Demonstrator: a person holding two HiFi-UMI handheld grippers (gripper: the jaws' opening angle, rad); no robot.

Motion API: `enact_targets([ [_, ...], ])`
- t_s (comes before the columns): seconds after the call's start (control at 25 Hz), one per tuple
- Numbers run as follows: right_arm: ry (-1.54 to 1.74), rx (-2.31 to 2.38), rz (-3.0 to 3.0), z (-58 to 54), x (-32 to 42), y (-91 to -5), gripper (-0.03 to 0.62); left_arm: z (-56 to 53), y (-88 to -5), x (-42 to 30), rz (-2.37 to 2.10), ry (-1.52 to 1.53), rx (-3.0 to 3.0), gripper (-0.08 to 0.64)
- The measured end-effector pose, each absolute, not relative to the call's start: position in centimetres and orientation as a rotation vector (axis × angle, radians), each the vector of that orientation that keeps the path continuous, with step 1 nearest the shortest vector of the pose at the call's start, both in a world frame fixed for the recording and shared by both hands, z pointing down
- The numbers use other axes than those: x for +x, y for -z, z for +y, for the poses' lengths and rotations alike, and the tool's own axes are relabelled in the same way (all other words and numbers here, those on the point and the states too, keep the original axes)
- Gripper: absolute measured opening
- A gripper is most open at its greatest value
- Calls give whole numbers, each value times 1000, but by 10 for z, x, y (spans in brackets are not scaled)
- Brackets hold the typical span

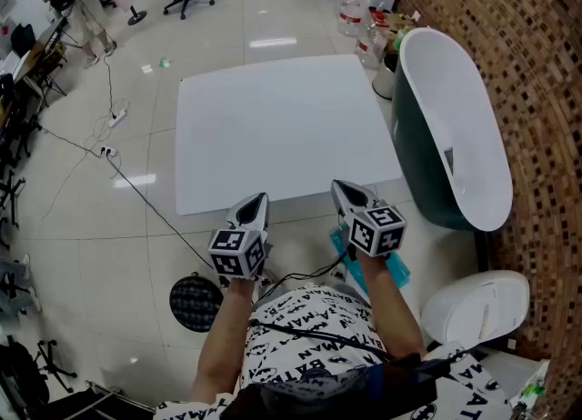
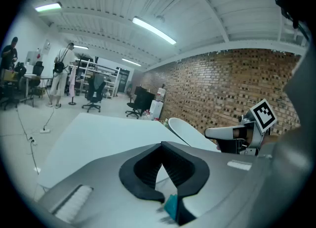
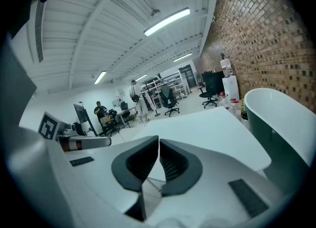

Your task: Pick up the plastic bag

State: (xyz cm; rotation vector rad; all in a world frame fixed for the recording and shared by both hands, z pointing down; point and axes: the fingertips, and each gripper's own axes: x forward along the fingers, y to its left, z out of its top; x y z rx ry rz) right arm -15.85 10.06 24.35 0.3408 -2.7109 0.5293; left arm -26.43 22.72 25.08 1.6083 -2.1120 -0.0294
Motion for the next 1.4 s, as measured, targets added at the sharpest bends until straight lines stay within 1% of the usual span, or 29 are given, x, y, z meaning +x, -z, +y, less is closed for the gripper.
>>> enact_targets([
  [0.2,-533,433,-2724,82,-144,-250,20,201,-256,-248,-2058,10,1678,2],
  [0.36,-581,543,-2692,64,-114,-269,36,170,-265,-216,-1952,-56,1771,2],
  [0.4,-594,576,-2678,59,-103,-276,67,160,-269,-206,-1919,-76,1796,2],
  [0.48,-618,664,-2636,50,-77,-294,82,142,-277,-182,-1832,-121,1855,2],
  [0.56,-654,748,-2564,40,-46,-321,223,123,-289,-153,-1736,-167,1912,2],
  [0.68,-727,837,-2452,17,0,-372,244,92,-315,-107,-1613,-231,1974,2],
  [0.72,-753,862,-2416,11,17,-389,267,83,-326,-89,-1570,-253,1990,2],
  [0.8,-820,908,-2345,4,52,-425,272,68,-352,-53,-1480,-303,2019,2],
  [0.84,-856,930,-2309,2,69,-443,295,63,-366,-36,-1436,-331,2030,2],
  [0.96,-915,982,-2209,-2,112,-500,296,47,-415,8,-1325,-408,2042,2],
  [1.08,-946,990,-2136,-5,138,-561,296,31,-472,38,-1255,-456,2043,2],
  [1.24,-948,937,-2057,-7,145,-660,296,15,-562,52,-1194,-514,2012,2],
  [1.4,-891,832,-1994,-7,132,-787,296,0,-662,50,-1175,-550,1986,2],
])
